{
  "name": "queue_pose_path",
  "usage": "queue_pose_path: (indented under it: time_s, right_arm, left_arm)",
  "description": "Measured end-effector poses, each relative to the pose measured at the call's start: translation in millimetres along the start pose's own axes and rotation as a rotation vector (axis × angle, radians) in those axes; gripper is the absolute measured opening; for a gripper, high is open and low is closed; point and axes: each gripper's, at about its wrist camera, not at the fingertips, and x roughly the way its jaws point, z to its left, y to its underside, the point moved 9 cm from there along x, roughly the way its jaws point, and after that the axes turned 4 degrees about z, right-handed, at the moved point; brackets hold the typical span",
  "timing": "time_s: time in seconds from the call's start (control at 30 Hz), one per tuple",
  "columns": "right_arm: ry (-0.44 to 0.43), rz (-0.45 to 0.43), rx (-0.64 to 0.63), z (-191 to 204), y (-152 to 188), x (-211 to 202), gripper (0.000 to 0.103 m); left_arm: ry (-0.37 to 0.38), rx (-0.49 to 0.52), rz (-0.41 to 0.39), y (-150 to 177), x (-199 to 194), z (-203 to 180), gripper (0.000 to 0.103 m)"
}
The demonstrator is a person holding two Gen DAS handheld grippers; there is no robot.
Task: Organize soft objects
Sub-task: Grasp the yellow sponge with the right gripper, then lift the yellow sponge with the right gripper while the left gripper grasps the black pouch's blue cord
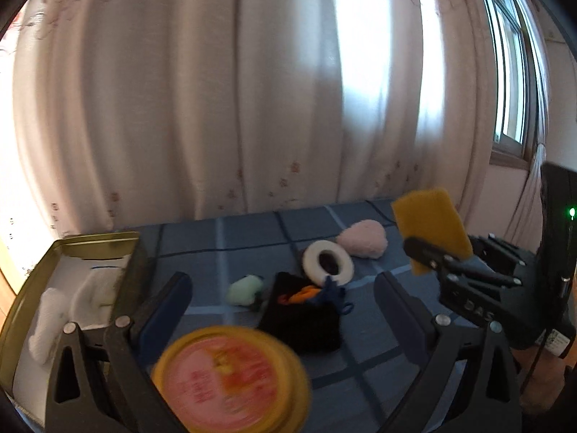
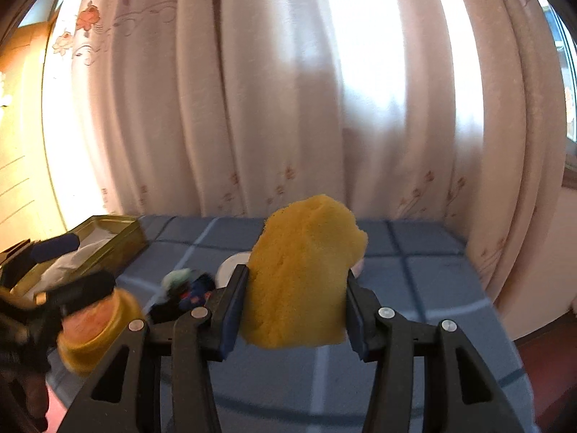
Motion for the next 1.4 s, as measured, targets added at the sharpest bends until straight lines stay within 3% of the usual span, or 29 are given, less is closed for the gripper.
queue_pose_path:
  time_s: [0.17, 0.3, 0.43, 0.57, 0.63, 0.87, 0.97, 1.03, 1.13, 1.4]
  right_arm:
    - [0.047, 0.008, 0.008, -16.8, -7.0, 14.9, 0.051]
    - [0.050, 0.024, 0.037, -27.5, -4.3, 27.2, 0.051]
    - [0.035, 0.029, 0.061, -34.3, -1.0, 31.7, 0.051]
    - [0.025, 0.028, 0.067, -35.9, -1.0, 31.6, 0.051]
    - [0.022, 0.022, 0.069, -36.1, -1.8, 30.9, 0.051]
    - [0.029, 0.015, 0.053, -33.6, -2.0, 29.9, 0.051]
    - [0.026, 0.016, 0.056, -33.9, -1.9, 30.3, 0.051]
    - [0.025, 0.015, 0.063, -35.1, -1.8, 30.3, 0.052]
    - [0.029, 0.008, 0.066, -35.2, -2.1, 28.5, 0.052]
    - [0.035, -0.013, 0.070, -35.9, -2.4, 24.4, 0.051]
  left_arm:
    - [0.011, 0.000, 0.083, -5.6, 26.5, -21.4, 0.090]
    - [0.004, 0.019, 0.144, -1.3, 44.1, -35.4, 0.086]
    - [0.004, -0.017, 0.231, 9.7, 67.4, -37.5, 0.073]
    - [0.003, -0.030, 0.259, 12.5, 78.7, -39.8, 0.072]
    - [-0.003, -0.029, 0.272, 13.6, 83.7, -42.1, 0.062]
    - [-0.011, -0.018, 0.308, 16.5, 100.7, -50.8, 0.061]
    - [0.000, -0.009, 0.309, 19.1, 103.5, -56.8, 0.038]
    - [-0.005, 0.017, 0.306, 21.1, 105.1, -60.9, 0.016]
    - [0.013, 0.001, 0.308, 24.9, 108.9, -58.6, 0.007]
    - [0.091, -0.059, 0.183, 16.1, 88.1, -48.8, 0.005]
